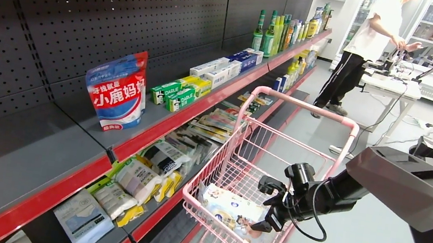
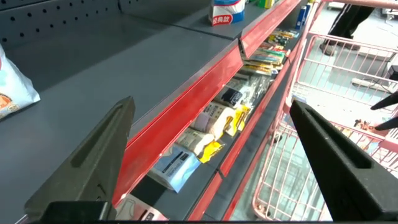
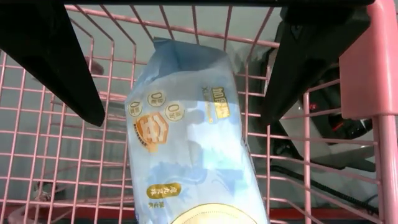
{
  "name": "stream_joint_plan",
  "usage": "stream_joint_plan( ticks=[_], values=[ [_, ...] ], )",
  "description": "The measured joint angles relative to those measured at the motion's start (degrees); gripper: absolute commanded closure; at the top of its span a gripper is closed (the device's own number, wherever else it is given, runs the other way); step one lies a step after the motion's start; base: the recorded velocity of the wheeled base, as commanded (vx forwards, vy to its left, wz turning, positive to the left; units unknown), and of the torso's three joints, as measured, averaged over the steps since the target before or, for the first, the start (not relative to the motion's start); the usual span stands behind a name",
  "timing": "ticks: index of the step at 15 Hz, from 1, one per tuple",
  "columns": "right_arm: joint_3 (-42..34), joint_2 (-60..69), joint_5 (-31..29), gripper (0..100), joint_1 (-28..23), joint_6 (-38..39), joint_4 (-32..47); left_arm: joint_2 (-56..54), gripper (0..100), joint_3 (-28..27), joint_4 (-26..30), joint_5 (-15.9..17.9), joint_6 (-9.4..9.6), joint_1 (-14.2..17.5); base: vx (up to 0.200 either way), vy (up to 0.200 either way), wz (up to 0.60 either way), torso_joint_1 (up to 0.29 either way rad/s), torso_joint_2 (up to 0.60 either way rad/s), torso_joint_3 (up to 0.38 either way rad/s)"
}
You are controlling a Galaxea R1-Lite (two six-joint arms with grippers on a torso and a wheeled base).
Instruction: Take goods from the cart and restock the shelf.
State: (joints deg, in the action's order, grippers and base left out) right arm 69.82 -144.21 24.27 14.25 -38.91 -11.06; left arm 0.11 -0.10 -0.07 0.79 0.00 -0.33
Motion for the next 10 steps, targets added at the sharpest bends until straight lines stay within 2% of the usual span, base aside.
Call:
stream_joint_plan(
  ticks=[4, 10],
  values=[
    [0.33, -0.20, 0.24, 0, 0.10, 0.10, 0.04, 0.00, 0, 0.00, 0.07, -0.01, 0.00, 0.00, 0.000, 0.000, 0.00, -0.112, 0.26, 0.143],
    [1.82, -0.68, 0.72, 0, 1.12, 0.51, 0.15, 0.00, 0, 0.00, 0.00, 0.00, 0.00, 0.02, 0.000, 0.000, 0.00, -0.004, 0.01, 0.006]
  ],
)
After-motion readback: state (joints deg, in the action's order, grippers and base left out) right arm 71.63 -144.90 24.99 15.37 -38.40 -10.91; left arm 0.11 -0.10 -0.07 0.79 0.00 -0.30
